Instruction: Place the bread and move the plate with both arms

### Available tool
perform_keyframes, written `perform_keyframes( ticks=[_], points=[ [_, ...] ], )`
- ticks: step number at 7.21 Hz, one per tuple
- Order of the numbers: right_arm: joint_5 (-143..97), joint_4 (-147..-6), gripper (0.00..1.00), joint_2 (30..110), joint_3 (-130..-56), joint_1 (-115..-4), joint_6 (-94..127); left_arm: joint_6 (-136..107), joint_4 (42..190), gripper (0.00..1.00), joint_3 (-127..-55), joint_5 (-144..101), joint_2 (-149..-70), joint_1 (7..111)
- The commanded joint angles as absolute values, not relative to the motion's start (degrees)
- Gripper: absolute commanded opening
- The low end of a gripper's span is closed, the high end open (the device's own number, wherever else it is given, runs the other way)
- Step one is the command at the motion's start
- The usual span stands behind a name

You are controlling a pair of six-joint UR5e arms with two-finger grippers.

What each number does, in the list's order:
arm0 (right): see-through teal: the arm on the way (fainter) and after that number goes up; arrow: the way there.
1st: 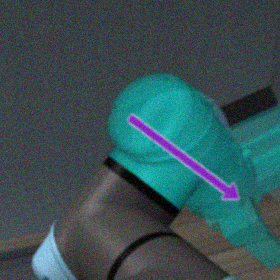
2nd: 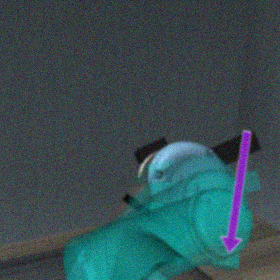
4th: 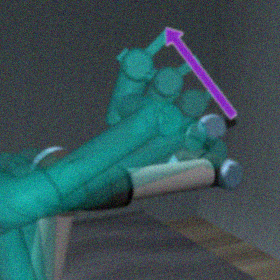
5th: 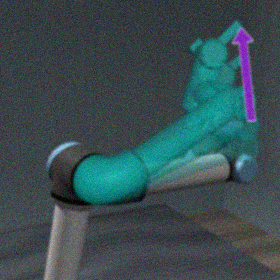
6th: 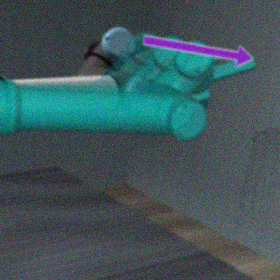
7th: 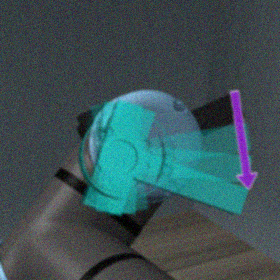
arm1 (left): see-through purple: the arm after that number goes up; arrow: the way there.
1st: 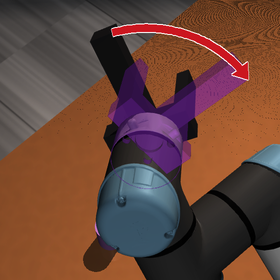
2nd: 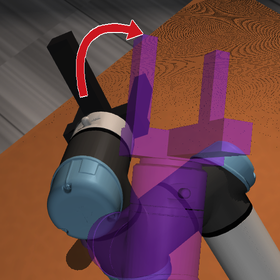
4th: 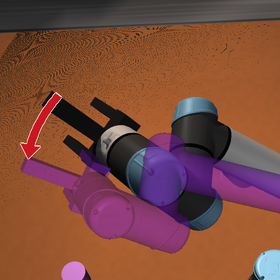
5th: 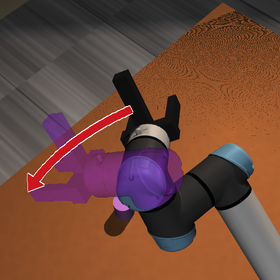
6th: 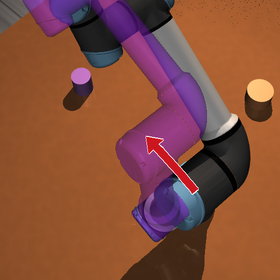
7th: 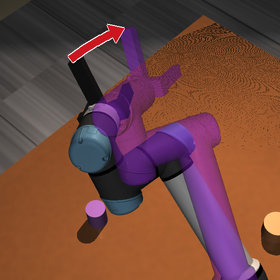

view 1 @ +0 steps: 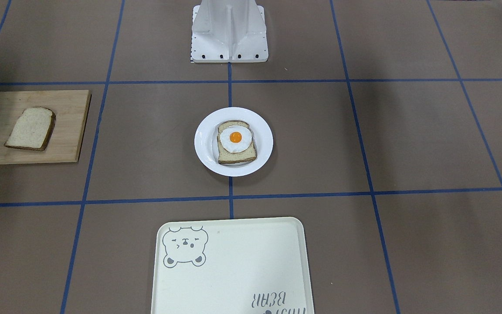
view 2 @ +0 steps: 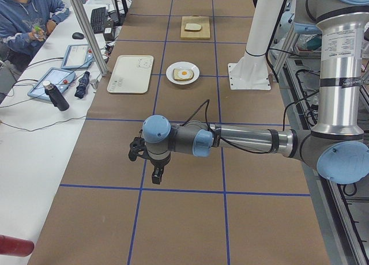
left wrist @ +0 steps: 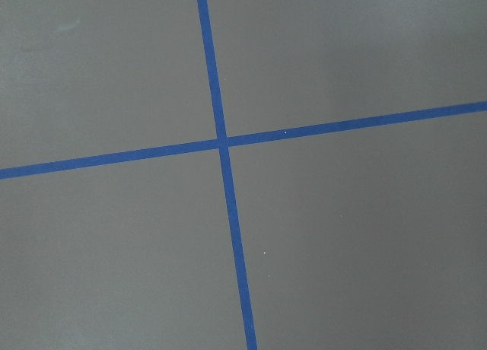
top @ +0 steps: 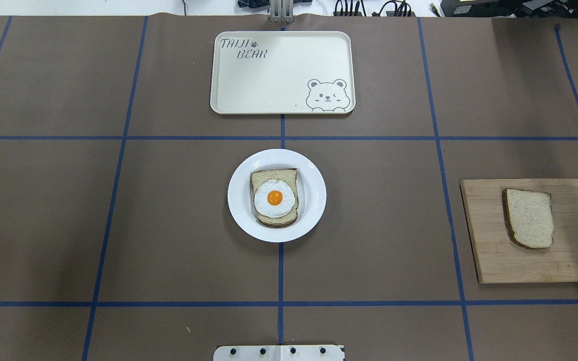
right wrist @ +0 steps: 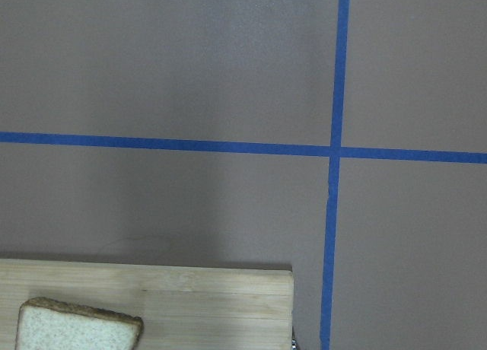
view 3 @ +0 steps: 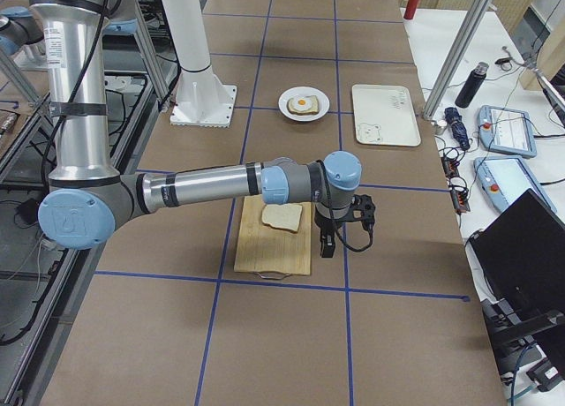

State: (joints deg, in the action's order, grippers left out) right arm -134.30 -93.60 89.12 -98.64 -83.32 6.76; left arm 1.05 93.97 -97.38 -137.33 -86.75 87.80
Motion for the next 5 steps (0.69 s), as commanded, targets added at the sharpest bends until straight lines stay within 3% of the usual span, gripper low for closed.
perform_keyframes(
  ticks=[1, 5],
  points=[
    [-134.3, -93.5, 1.0, 89.1, -98.7, -83.3, 6.8, 1.1, 94.2, 0.98, -97.8, -137.5, -86.1, 87.8],
    [-134.5, -93.4, 1.0, 88.9, -99.1, -83.2, 6.6, 1.1, 94.1, 0.98, -98.5, -137.2, -85.9, 87.7]
  ],
)
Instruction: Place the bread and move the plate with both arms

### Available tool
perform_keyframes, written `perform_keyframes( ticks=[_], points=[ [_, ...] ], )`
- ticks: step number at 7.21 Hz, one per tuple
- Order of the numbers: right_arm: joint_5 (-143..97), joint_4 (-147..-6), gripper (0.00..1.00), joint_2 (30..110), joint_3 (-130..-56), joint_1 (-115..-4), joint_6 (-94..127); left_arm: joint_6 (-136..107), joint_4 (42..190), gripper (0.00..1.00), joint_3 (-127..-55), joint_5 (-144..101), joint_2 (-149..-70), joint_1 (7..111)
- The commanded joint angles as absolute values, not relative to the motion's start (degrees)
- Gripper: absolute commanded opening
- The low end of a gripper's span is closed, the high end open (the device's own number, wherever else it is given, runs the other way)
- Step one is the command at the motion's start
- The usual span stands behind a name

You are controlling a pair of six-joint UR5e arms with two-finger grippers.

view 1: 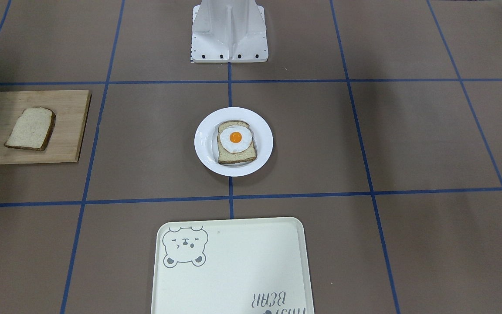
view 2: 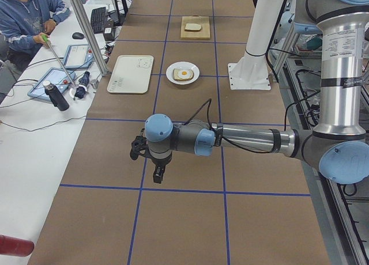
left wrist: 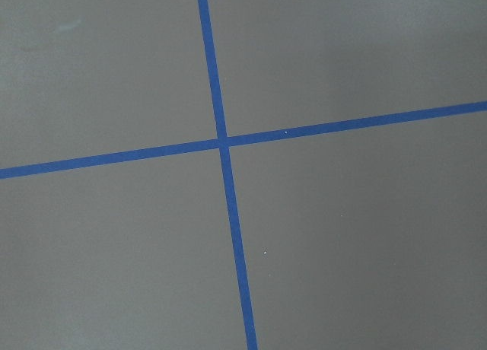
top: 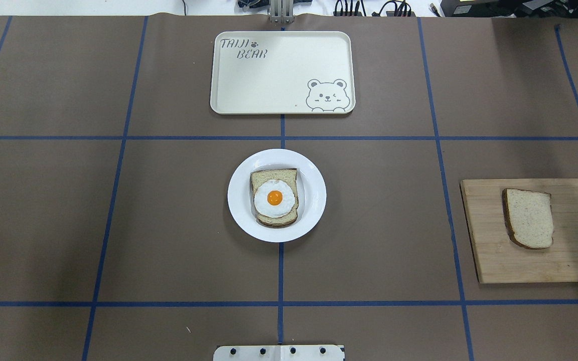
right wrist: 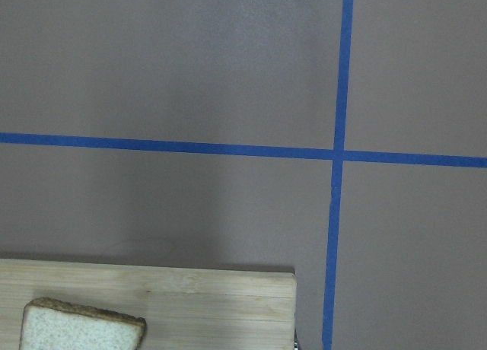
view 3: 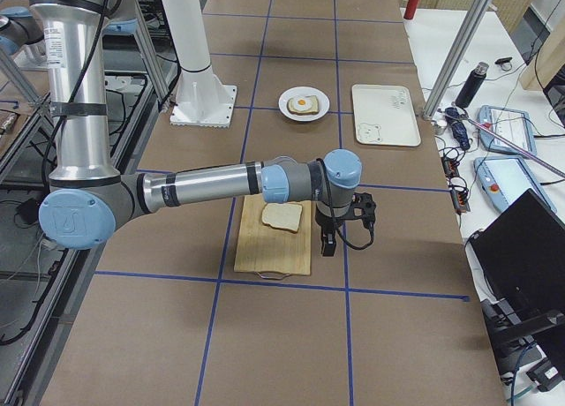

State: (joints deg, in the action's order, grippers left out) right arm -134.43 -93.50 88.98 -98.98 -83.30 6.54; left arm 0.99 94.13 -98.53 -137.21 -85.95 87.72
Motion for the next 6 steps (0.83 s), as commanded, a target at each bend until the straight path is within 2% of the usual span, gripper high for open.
perform_keyframes(
  ticks=[1, 6],
  points=[
    [-134.4, -93.4, 1.0, 88.9, -99.1, -82.4, 6.7, 1.1, 94.1, 0.98, -98.7, -137.3, -85.7, 87.7],
    [-138.6, -89.5, 1.0, 92.6, -98.5, -78.3, 6.6, 1.0, 94.1, 0.98, -99.1, -137.6, -85.0, 87.7]
  ],
)
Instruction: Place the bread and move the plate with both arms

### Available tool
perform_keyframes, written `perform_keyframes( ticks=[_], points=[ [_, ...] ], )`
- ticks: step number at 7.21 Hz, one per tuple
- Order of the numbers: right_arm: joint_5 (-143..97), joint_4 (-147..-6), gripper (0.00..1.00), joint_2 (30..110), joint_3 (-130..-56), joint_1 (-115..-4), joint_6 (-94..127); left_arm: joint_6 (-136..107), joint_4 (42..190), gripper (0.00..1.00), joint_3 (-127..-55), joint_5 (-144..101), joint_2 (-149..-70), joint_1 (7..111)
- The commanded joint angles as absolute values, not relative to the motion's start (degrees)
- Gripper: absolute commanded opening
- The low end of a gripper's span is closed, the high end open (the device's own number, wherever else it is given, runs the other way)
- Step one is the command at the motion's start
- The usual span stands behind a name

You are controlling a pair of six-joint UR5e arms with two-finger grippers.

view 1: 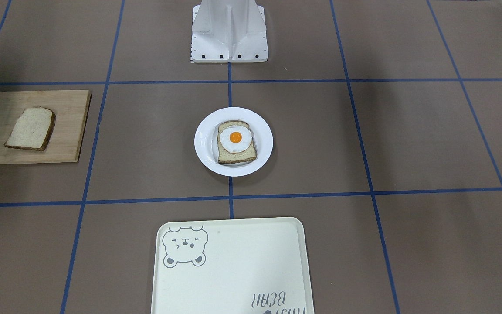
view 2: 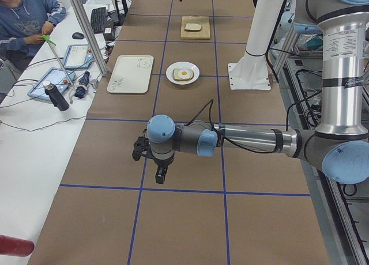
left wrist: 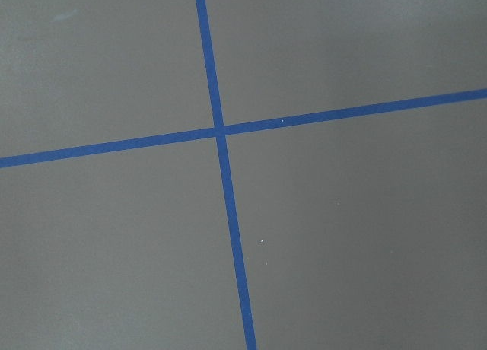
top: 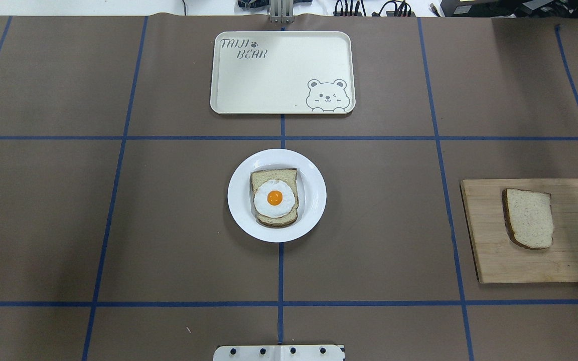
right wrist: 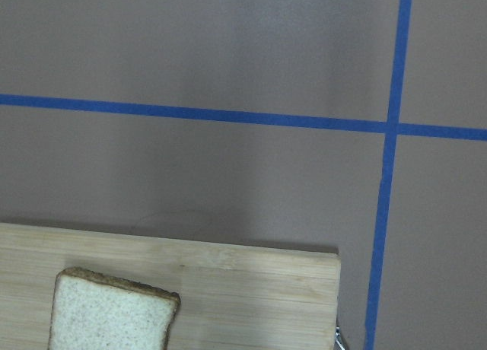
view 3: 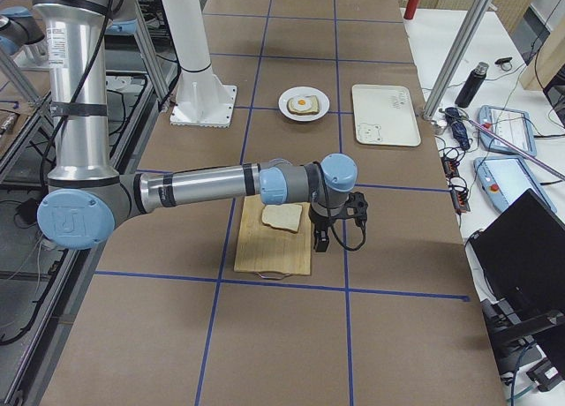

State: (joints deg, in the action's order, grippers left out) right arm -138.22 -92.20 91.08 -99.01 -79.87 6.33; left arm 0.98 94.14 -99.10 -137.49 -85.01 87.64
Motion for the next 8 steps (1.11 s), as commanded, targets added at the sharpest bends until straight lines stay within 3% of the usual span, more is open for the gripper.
perform_keyframes(
  ticks=[1, 4, 8],
  points=[
    [-138.6, -85.8, 1.0, 94.6, -98.6, -77.6, 9.3, 1.0, 94.2, 0.98, -99.1, -137.7, -85.0, 87.7],
    [-138.0, -58.5, 0.99, 99.3, -95.4, -66.3, 35.9, 1.0, 94.2, 0.98, -99.1, -137.6, -84.8, 87.7],
    [-138.3, -52.5, 0.98, 98.9, -90.5, -62.8, 37.6, 1.0, 94.2, 0.98, -99.0, -137.6, -84.8, 87.6]
  ],
)
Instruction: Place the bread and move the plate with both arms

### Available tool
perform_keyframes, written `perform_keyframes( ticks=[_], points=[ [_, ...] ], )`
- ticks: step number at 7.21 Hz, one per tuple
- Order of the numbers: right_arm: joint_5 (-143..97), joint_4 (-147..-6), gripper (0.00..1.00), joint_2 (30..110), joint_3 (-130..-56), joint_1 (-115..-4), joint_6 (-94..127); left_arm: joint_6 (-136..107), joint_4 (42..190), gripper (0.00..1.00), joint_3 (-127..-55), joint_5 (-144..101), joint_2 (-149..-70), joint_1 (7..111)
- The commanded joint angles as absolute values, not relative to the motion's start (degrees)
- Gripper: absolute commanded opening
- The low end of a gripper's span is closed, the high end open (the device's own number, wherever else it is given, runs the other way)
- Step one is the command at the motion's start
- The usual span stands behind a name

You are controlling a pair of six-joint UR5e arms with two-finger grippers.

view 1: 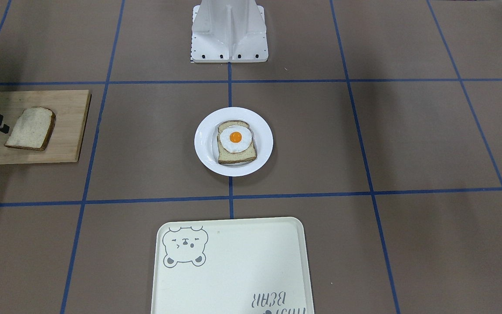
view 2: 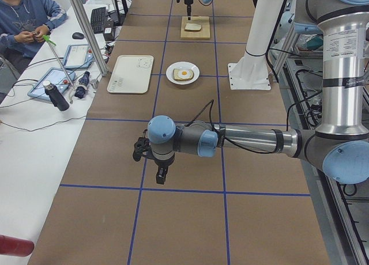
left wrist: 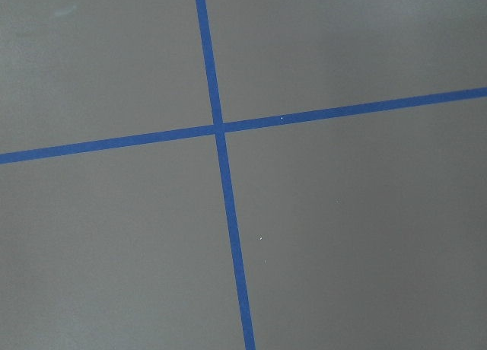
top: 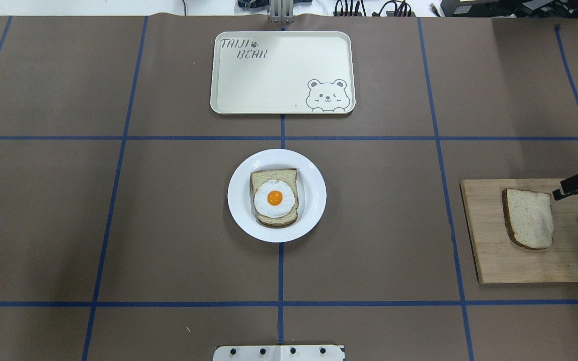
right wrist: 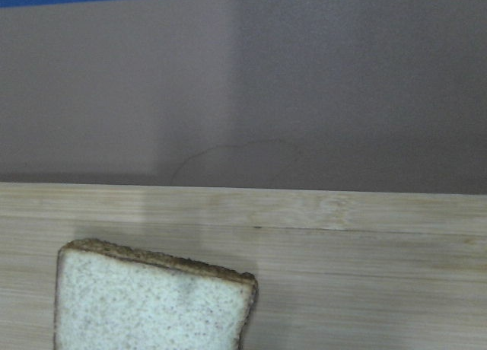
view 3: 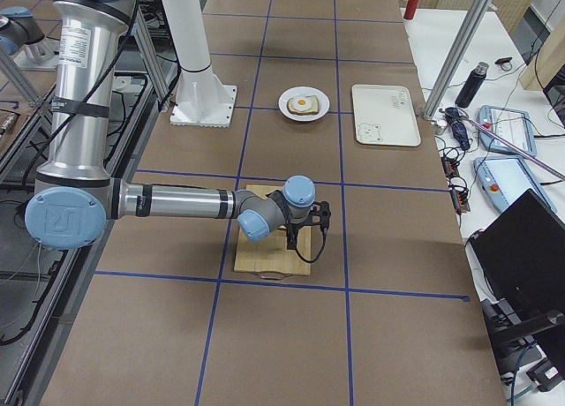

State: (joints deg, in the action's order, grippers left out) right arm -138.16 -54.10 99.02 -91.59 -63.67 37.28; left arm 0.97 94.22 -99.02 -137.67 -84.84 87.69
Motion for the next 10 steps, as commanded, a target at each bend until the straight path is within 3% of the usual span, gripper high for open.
perform_keyframes(
  ticks=[1, 2, 6, 10],
  points=[
    [-138.3, -52.3, 0.98, 98.7, -90.5, -62.7, 37.6, 1.0, 94.2, 0.98, -98.9, -137.6, -84.8, 87.6],
    [-138.2, -52.2, 0.92, 98.5, -90.5, -62.3, 37.6, 1.0, 94.2, 0.98, -99.0, -137.6, -84.8, 87.6],
    [-138.0, -52.2, 0.89, 98.5, -90.1, -60.6, 37.6, 1.0, 94.2, 0.98, -99.0, -137.6, -84.8, 87.6],
    [-137.7, -52.3, 0.79, 98.1, -90.2, -59.5, 37.6, 1.0, 94.2, 0.98, -99.0, -137.6, -84.8, 87.6]
  ],
)
